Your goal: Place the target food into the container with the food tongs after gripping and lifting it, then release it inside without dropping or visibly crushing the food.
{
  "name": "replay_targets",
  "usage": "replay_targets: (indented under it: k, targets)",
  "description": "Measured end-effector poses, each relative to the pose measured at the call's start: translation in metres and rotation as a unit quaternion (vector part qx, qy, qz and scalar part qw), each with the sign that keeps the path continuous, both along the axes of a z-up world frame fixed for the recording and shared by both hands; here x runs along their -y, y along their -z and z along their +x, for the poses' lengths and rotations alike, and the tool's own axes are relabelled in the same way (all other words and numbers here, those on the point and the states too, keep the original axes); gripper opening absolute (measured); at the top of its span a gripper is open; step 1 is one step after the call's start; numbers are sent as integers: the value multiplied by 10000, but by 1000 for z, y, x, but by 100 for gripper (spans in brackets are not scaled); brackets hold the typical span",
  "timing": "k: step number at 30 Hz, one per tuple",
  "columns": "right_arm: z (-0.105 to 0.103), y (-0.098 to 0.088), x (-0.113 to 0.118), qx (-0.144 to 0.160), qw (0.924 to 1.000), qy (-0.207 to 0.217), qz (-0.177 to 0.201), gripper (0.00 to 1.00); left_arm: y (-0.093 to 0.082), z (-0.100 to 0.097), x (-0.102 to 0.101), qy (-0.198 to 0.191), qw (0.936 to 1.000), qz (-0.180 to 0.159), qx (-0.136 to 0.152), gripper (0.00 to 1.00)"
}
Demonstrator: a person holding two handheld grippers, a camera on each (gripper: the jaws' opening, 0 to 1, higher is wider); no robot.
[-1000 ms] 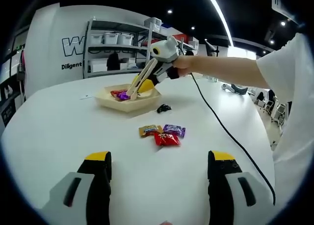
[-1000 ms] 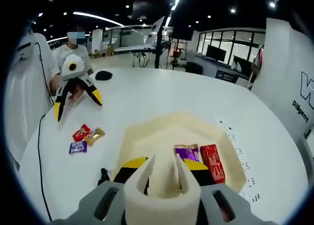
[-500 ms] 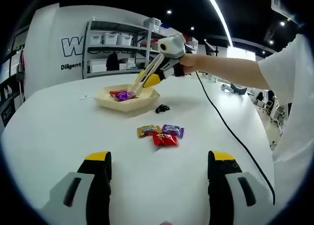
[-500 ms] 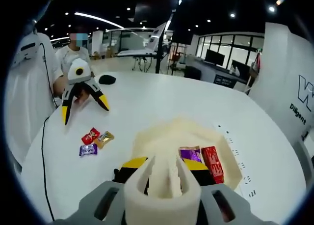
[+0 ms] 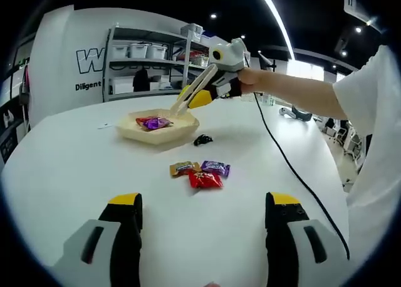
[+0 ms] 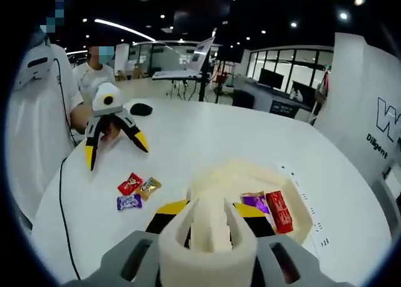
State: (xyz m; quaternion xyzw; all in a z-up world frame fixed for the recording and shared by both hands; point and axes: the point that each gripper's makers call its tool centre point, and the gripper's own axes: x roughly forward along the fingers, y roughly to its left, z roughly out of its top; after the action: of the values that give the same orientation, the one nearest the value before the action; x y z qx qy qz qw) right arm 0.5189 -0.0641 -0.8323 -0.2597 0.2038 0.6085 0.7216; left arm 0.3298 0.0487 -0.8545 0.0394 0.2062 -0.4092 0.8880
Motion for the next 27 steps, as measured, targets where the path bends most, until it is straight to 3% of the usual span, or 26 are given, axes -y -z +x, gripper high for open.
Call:
replay_targets:
  k: [7, 10, 15, 18, 22, 24, 27]
  targets:
    - [2, -1, 4, -13, 10000, 89, -9, 18, -2, 0, 0, -3, 10000, -24, 12, 78]
    - [-6, 0, -7, -36, 10000, -80, 10, 17, -1, 0, -1, -18, 10000, -12, 14, 78]
    - [-1, 3, -7, -36, 10000, 34, 11, 18, -1, -2, -2, -39, 10000, -31, 27, 78]
    - [-9, -8, -3, 29, 9999, 32, 118, 18, -1, -2, -2, -35, 10000, -46, 33, 78]
    - [-37, -30, 6, 151, 9994, 63, 312, 18, -2, -6, 3, 27, 10000, -72, 59, 78]
    - [-68, -37, 0, 125, 9986, 190, 469, 18, -3, -8, 6, 80, 9999, -77, 75, 78]
    - [-98, -39, -6, 67, 9962, 260, 829, 18, -4, -11, 10, 133, 9998, -99, 93, 78]
